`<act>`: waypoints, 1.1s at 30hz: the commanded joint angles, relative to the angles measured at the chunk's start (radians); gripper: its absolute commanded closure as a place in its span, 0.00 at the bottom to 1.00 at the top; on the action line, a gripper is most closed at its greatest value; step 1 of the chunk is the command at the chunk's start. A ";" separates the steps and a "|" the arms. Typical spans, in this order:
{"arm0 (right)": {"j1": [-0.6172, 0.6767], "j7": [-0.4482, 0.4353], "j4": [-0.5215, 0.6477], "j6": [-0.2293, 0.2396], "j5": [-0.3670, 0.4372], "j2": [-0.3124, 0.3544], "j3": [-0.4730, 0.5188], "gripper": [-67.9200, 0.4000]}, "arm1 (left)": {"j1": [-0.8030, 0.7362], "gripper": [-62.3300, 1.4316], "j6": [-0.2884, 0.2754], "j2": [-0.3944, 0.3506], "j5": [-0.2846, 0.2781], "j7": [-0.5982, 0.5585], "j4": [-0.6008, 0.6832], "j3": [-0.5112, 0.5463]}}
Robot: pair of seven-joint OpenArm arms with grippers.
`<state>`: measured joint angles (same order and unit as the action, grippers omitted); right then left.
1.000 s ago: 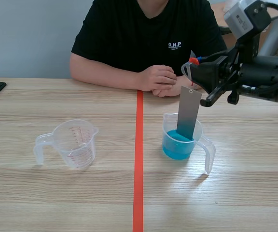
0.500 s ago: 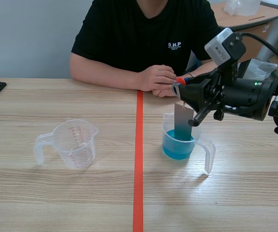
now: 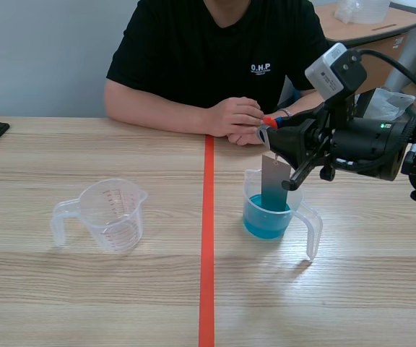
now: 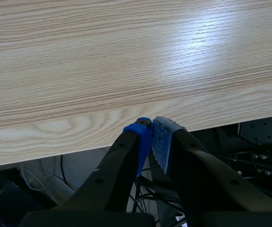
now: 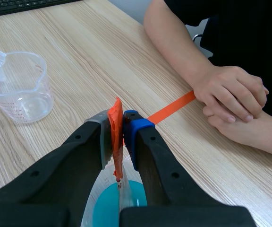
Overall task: Do the redox reaction experiment.
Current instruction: 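Hold the plate still in the solution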
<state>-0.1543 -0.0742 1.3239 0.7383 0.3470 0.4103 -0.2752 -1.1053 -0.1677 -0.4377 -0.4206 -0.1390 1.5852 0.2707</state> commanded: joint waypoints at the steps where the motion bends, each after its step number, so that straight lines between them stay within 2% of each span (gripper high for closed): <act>1: -0.007 -0.004 0.009 0.007 -0.001 0.011 0.003 0.97 | -0.008 0.90 -0.003 0.005 -0.006 -0.018 0.005 -0.001; 23: -0.007 -0.003 0.022 0.007 0.000 0.014 0.007 0.97 | -0.008 0.90 -0.003 0.005 -0.006 -0.018 0.005 -0.001; 33: -0.006 0.024 0.113 0.007 0.009 0.051 0.008 0.97 | -0.008 0.90 -0.003 0.005 -0.006 -0.018 0.005 -0.001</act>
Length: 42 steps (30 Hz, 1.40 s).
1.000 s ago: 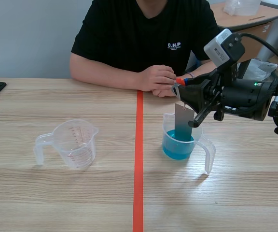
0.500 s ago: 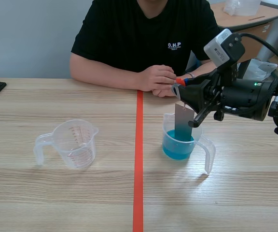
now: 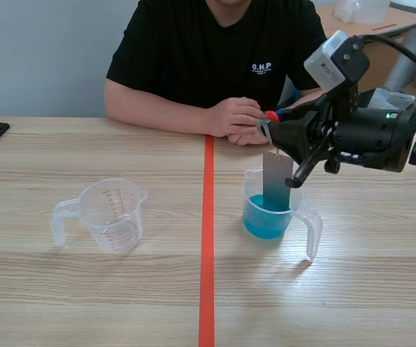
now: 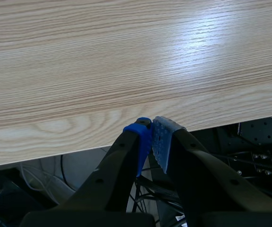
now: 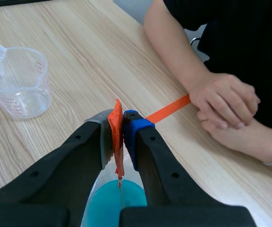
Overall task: Do the redox reaction experiment.
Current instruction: 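Hold the plate still in the solution, then raise the plate and point at it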
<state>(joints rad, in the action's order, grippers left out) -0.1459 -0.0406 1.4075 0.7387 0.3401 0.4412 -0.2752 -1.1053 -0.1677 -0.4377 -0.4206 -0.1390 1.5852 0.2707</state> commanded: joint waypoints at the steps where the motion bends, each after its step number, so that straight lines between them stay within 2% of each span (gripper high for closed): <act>1: -0.014 -0.002 0.040 0.007 0.034 0.028 0.008 0.97 | -0.008 0.90 -0.003 0.005 -0.006 -0.018 0.005 -0.001; 14: -0.014 0.130 0.202 0.007 0.277 0.132 0.022 0.97 | -0.008 0.90 -0.003 0.005 -0.006 -0.018 0.005 -0.001; 24: -0.014 0.263 0.323 0.007 0.426 0.151 0.101 0.97 | -0.008 0.90 -0.003 0.005 -0.006 -0.017 0.005 -0.001; 34: -0.015 0.335 0.400 0.007 0.505 0.151 0.158 0.97 | -0.008 0.90 -0.003 0.005 -0.006 -0.018 0.005 -0.001; 40: -0.015 0.335 0.410 0.007 0.506 0.151 0.182 0.97 | -0.009 0.90 -0.004 0.001 -0.006 -0.018 0.005 -0.001; 42: -0.015 0.335 0.410 0.007 0.507 0.151 0.183 0.97 | -0.009 0.90 -0.023 -0.013 -0.006 -0.019 0.005 -0.001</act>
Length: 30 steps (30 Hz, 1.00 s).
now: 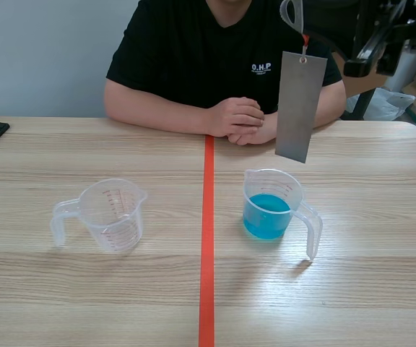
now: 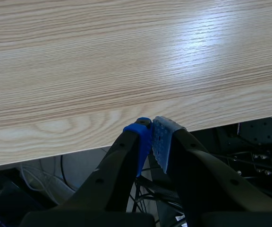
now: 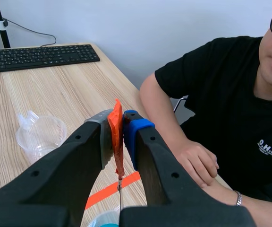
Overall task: Do the redox reaction experiment.
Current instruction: 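Raise the plate and point at it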
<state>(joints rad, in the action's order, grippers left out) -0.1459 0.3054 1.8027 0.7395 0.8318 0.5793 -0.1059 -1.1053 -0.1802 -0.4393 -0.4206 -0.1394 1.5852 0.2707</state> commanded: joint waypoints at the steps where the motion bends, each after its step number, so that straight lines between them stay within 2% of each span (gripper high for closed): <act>1: -0.015 -0.011 0.015 0.006 0.015 0.013 0.013 0.97 | -0.009 0.90 -0.022 -0.025 -0.006 -0.021 0.005 -0.001; 9: -0.015 -0.011 0.015 0.006 0.029 0.013 0.013 0.97 | -0.017 0.90 -0.147 -0.212 -0.006 -0.061 0.006 -0.001; 13: -0.015 -0.011 0.015 0.006 0.029 0.013 0.013 0.97 | -0.016 0.90 -0.185 -0.317 -0.006 -0.119 0.006 -0.001; 18: -0.015 -0.012 0.015 0.006 0.031 0.013 0.013 0.97 | 0.013 0.90 -0.265 -0.450 0.003 -0.206 0.006 -0.004; 25: -0.015 -0.012 0.015 0.006 0.033 0.013 0.013 0.97 | 0.230 0.90 -0.264 -0.563 0.005 -0.200 0.023 -0.122; 28: -0.015 -0.011 0.015 0.006 0.033 0.013 0.013 0.97 | 0.347 0.90 -0.264 -0.581 0.008 -0.174 0.041 -0.200; 30: -0.015 -0.011 0.015 0.006 0.032 0.013 0.013 0.97 | 0.430 0.90 -0.262 -0.580 0.037 -0.175 0.049 -0.256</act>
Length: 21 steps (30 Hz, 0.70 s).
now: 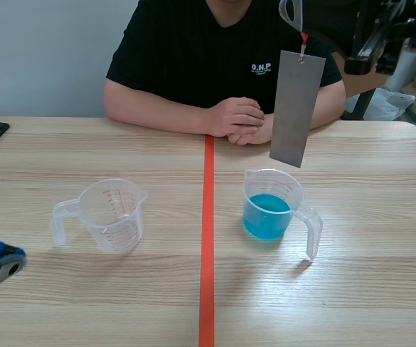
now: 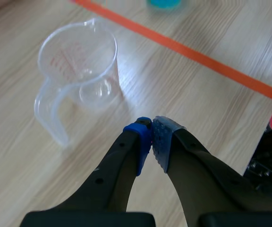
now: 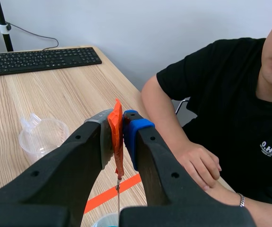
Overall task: Do the redox reaction experiment.
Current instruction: 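Raise the plate and point at it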
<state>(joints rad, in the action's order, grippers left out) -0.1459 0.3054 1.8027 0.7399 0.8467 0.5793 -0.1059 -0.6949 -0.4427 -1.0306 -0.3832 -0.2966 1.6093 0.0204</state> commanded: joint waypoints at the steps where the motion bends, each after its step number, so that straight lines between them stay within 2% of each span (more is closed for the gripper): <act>1: -0.015 -0.011 0.015 0.006 0.018 0.013 0.013 0.97 | 0.061 0.90 0.005 0.016 0.016 -0.018 0.029 -0.039; 5: -0.015 -0.011 0.015 0.006 0.018 0.013 0.013 0.97 | 0.254 0.90 0.060 0.055 0.111 -0.007 0.030 -0.207; 8: -0.015 -0.011 0.015 0.006 0.018 0.013 0.013 0.97 | 0.403 0.90 0.093 0.104 0.158 0.058 0.026 -0.351; 14: -0.015 -0.011 0.015 0.006 0.018 0.013 0.013 0.97 | 0.608 0.90 0.092 0.229 0.186 0.174 0.006 -0.538; 21: -0.015 -0.011 0.015 0.006 0.018 0.013 0.013 0.97 | 0.766 0.90 0.090 0.365 0.205 0.241 -0.062 -0.613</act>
<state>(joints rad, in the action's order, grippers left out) -0.1459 0.3054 1.8027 0.7399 0.8467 0.5793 -0.1059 0.0639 -0.3515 -0.6708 -0.1772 -0.0406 1.5551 -0.5972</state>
